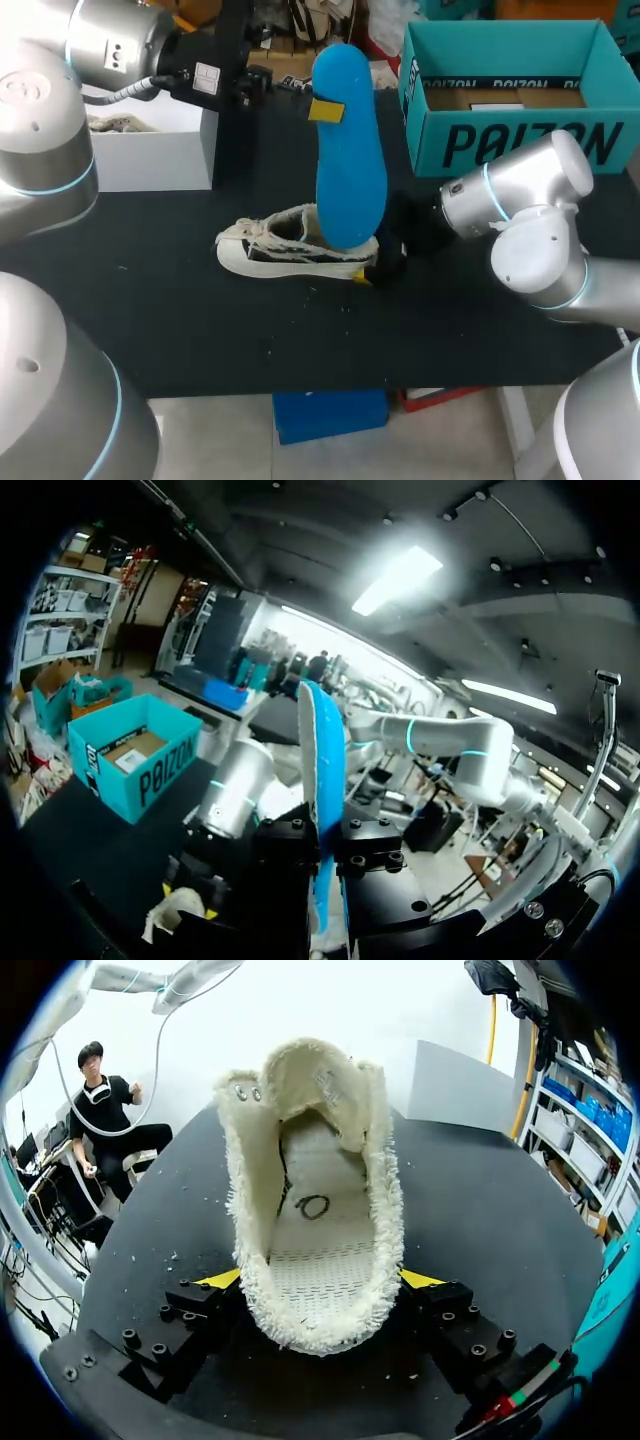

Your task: Take the shoe out of the shoebox, open the shoe tongue, remove and reinsert the insole, then place the shoe into the shoebox

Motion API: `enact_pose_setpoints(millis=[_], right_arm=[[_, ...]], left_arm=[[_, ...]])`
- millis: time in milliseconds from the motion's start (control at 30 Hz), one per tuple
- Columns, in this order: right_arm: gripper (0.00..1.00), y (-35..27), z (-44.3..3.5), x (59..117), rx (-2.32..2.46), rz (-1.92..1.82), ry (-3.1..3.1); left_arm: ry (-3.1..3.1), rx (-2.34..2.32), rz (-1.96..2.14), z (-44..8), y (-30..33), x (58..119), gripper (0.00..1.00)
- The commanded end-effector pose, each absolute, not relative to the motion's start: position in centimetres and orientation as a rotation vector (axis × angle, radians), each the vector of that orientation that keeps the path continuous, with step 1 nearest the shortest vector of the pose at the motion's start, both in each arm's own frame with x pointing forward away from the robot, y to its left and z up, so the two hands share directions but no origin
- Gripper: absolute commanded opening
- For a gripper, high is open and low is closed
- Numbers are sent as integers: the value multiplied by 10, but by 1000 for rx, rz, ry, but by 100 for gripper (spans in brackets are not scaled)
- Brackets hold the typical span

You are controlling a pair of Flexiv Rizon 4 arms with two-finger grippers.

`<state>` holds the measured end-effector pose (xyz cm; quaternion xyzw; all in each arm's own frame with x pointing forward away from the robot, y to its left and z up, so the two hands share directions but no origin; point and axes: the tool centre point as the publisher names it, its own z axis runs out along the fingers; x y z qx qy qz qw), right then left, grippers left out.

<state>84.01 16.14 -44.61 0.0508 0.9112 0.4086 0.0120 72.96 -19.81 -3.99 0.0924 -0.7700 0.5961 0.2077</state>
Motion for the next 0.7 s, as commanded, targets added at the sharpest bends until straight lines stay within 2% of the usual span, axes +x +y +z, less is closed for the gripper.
enact_pose_setpoints(millis=[33, 700], right_arm=[[100, 158, -434, 844, 152, 1163, 2913], [100, 151, -396, 842, 65, 647, 3076]], left_arm=[[-2145, 260, 1663, -41, -199, 729, 0], [-2145, 260, 1663, -41, -199, 729, 0]])
